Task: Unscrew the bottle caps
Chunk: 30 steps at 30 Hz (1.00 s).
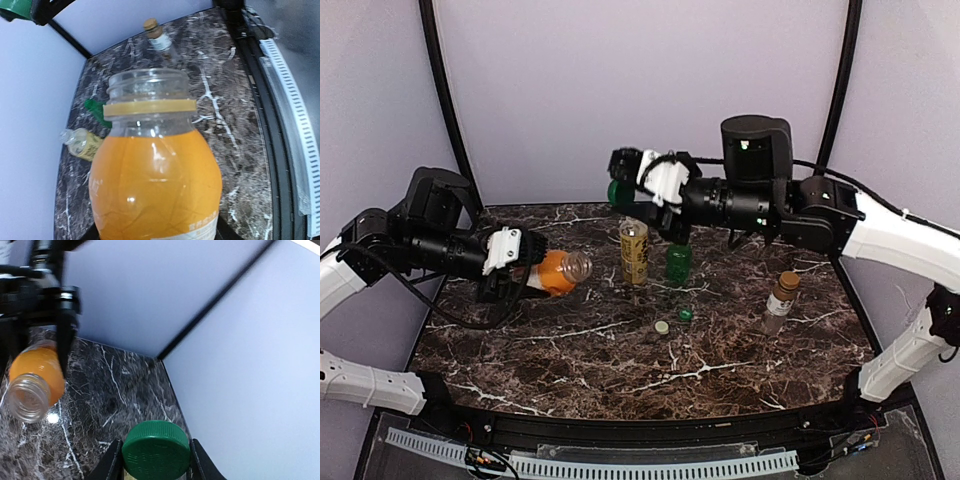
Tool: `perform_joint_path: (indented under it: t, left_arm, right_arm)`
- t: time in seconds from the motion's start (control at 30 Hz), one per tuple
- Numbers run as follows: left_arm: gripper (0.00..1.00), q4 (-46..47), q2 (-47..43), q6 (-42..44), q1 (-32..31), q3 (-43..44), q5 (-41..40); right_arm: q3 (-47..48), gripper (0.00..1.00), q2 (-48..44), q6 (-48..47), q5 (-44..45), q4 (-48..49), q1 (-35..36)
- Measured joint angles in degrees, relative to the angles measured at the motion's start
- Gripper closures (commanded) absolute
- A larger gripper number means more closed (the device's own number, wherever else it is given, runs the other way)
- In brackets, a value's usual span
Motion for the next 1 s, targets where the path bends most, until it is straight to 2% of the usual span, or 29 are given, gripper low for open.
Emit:
perform_joint_path:
  t: [0.2, 0.27, 0.37, 0.5, 0.63, 0.83, 0.87, 0.93, 1.0]
  left_arm:
    - [0.93, 13.3, -3.1, -8.5, 6.3, -3.8, -12.1]
    - [0.92, 16.4, -4.1, -11.4, 8.3, -5.1, -15.3]
    - [0.91, 19.5, -5.6, -15.5, 10.8, -7.0, -18.6]
    - [0.90, 20.7, -6.7, -18.8, 11.7, -8.0, -19.2]
    - [0.90, 21.6, -6.8, -20.3, 11.9, -8.3, -19.2]
    - [0.90, 21.7, -6.9, -20.9, 11.9, -8.7, -17.9]
    - [0.90, 21.7, -6.9, -20.9, 11.9, -8.7, -17.6]
    - [0.90, 21.7, -6.9, -20.9, 11.9, -8.7, -17.3]
    - [0.90, 21.7, -6.9, -20.9, 11.9, -8.7, -16.9]
  right_arm:
    - [12.2, 1.00, 6.3, 31.3, 10.1, -14.8, -8.2]
    - [13.7, 1.00, 9.4, 40.9, 9.7, -20.1, -8.3]
    - [11.1, 1.00, 14.1, 50.5, 6.3, -24.7, -7.9]
    - [5.7, 1.00, 23.2, 58.8, 3.4, -31.1, -6.2]
    - [3.8, 1.00, 31.3, 62.3, 2.6, -35.8, -2.6]
    - [3.8, 1.00, 37.1, 64.8, 0.2, -36.0, -0.5]
    - [3.9, 0.96, 37.6, 64.9, 0.1, -35.9, -0.6]
    - [4.1, 0.77, 38.3, 65.0, 0.1, -35.8, -0.6]
    - [4.4, 0.50, 38.6, 65.0, 0.1, -35.7, -0.7]
